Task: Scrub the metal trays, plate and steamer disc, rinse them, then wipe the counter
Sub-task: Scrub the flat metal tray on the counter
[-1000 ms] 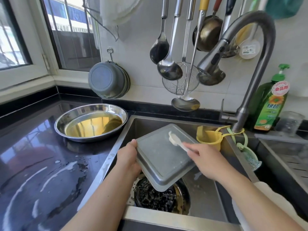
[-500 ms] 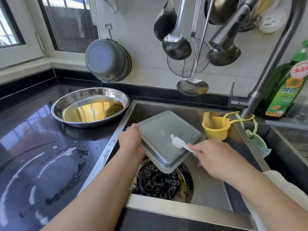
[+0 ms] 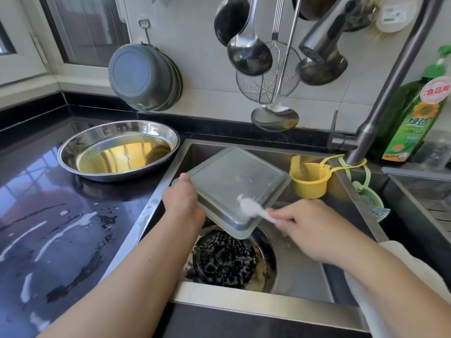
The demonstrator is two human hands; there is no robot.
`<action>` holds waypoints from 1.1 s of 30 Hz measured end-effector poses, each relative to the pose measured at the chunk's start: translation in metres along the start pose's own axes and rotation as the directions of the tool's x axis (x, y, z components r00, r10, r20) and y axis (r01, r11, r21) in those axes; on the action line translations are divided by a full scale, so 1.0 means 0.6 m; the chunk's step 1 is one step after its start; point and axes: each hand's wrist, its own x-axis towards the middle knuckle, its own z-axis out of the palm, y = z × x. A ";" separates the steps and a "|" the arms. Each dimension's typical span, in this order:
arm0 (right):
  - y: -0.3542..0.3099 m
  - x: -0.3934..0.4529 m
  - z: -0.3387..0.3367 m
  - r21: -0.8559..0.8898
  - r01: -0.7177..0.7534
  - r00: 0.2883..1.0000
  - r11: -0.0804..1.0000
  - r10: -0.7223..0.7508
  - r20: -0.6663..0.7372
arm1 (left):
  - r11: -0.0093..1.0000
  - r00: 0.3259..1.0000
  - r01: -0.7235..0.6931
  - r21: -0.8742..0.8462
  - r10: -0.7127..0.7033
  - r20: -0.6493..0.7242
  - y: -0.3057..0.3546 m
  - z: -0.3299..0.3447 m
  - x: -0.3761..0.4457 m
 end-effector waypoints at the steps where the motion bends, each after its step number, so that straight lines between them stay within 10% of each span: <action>1: 0.008 0.003 -0.007 -0.005 -0.046 0.998 0.999 0.046 -0.048 | 1.000 1.000 0.000 0.006 0.000 0.002 0.001 0.001 -0.002; 6: -0.023 -0.019 0.009 0.111 0.074 0.988 0.991 -0.089 0.129 | 1.000 1.000 -0.001 0.012 0.001 -0.016 0.000 0.002 -0.004; 11: 0.013 0.000 -0.014 0.098 -0.020 0.993 0.995 0.031 -0.113 | 1.000 0.999 0.025 -0.015 -0.026 -0.033 0.011 0.002 -0.006; 15: -0.011 -0.012 0.001 0.124 0.069 0.995 0.990 -0.078 0.063 | 1.000 1.000 -0.001 0.003 0.001 -0.016 0.008 0.002 -0.010; 28: 0.008 0.007 0.005 0.038 0.022 0.999 0.999 -0.021 -0.047 | 1.000 0.999 -0.003 0.019 0.002 0.036 0.001 0.004 -0.010; 33: 0.003 -0.004 0.005 0.101 0.201 0.977 0.974 -0.207 0.051 | 0.999 1.000 0.031 0.014 -0.031 -0.006 0.006 0.000 -0.009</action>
